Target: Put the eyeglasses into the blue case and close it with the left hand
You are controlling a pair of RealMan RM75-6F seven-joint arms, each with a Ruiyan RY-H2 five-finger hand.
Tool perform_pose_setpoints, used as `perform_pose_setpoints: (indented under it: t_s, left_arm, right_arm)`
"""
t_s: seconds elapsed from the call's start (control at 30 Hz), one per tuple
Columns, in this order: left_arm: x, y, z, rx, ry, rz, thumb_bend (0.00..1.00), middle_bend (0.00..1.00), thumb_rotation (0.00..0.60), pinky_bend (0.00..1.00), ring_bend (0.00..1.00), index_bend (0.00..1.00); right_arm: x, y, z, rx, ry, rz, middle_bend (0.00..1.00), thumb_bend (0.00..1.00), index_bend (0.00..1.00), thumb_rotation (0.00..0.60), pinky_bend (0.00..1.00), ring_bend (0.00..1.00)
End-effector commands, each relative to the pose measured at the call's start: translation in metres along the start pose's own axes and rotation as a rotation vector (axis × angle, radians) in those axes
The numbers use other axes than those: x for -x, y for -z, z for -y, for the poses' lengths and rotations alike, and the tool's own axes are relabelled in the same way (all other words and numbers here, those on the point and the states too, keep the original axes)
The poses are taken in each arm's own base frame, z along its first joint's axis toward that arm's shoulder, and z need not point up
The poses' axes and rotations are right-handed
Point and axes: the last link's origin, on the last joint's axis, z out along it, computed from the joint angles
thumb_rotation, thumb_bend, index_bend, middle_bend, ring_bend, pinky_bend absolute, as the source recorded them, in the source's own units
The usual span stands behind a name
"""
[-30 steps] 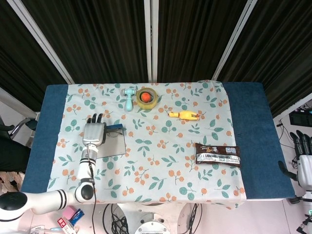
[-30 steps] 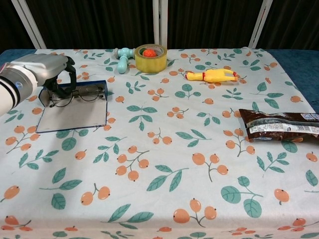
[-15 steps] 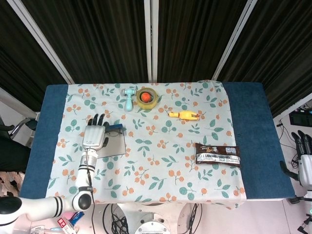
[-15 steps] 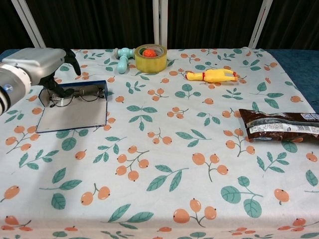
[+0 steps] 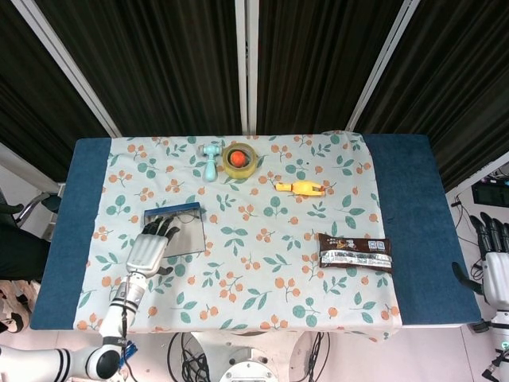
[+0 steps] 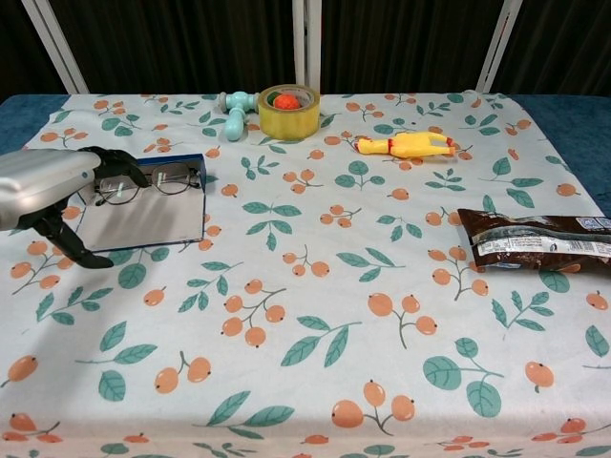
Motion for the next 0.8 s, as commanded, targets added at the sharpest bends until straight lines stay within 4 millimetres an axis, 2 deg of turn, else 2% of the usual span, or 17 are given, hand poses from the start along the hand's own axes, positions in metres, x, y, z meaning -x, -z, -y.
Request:
perform_pose_setpoints:
  t_s: [0.03, 0.4, 0.6, 0.8]
  left_arm:
    - [0.008, -0.006, -0.001, 0.0, 0.009, 0.014, 0.1, 0.06, 0.6, 0.15, 0.02, 0.19]
    - [0.012, -0.021, 0.002, -0.027, -0.01, 0.021, 0.11, 0.05, 0.6, 0.15, 0.02, 0.21]
    - [0.013, -0.025, 0.002, -0.033, -0.008, 0.041, 0.24, 0.05, 0.6, 0.15, 0.02, 0.25]
    - [0.013, -0.026, 0.004, -0.037, -0.009, 0.058, 0.31, 0.05, 0.6, 0.15, 0.02, 0.28]
  right_arm:
    - [-0.001, 0.001, -0.001, 0.004, 0.004, -0.001, 0.0, 0.2, 0.0, 0.6, 0.0, 0.0]
    - [0.0, -0.002, -0.001, 0.006, 0.006, 0.01, 0.0, 0.2, 0.0, 0.6, 0.0, 0.0]
    - [0.002, -0.002, 0.0, 0.005, 0.009, 0.017, 0.0, 0.2, 0.0, 0.6, 0.0, 0.0]
    - [0.002, -0.002, 0.0, 0.006, 0.014, 0.021, 0.0, 0.2, 0.0, 0.6, 0.0, 0.0]
